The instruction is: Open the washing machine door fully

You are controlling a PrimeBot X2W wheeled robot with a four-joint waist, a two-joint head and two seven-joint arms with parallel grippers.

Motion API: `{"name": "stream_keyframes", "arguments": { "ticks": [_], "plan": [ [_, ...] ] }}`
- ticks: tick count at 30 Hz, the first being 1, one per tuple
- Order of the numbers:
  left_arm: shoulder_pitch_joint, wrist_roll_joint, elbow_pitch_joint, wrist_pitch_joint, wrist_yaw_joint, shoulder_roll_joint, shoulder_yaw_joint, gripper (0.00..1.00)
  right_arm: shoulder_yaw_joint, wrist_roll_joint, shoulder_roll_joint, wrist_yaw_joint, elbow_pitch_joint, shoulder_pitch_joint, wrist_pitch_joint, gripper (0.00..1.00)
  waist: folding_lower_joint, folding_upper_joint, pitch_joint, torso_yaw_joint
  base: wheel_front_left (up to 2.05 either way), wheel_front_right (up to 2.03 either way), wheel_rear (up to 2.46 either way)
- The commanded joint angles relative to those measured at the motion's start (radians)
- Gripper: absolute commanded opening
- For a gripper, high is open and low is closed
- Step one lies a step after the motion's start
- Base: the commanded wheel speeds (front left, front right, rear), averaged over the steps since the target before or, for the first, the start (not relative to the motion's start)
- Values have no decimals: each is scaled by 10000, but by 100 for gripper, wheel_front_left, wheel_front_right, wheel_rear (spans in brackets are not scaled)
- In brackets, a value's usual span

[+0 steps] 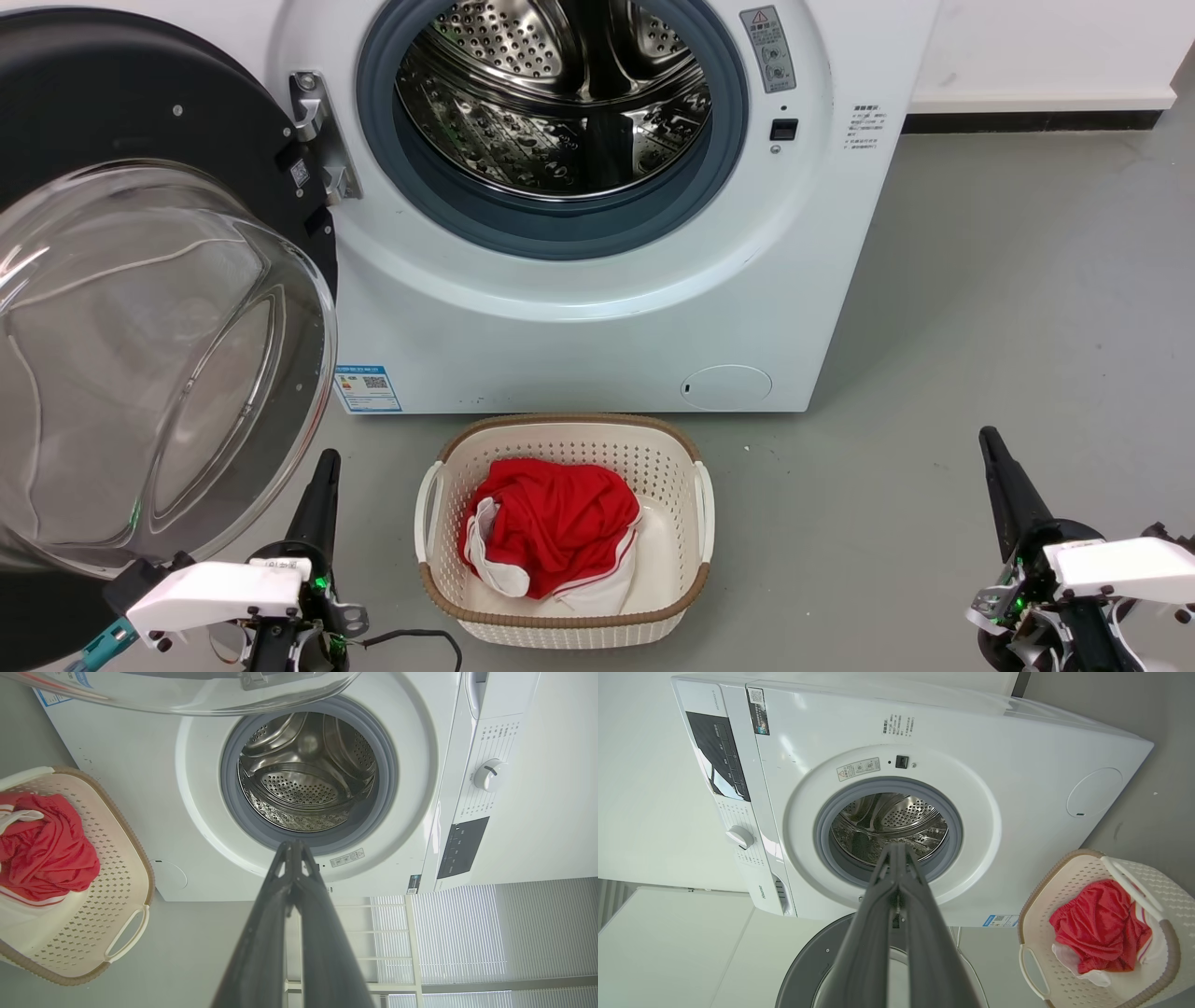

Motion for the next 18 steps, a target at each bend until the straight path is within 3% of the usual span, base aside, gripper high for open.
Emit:
{"name": "stream_keyframes", "arguments": {
  "ticks": [1, 18],
  "plan": [
    [-187, -233, 19, 70, -75, -4, 43, 0, -47, 252, 16, 1, 16, -201, 50, 0, -1, -1, -6, 5, 0, 0, 0],
    [-206, -1421, 104, 382, -188, -37, 150, 0, -250, 1440, 56, 0, 120, -222, 360, 0, -1, -1, -57, 48, 0, 0, 0]
  ]
}}
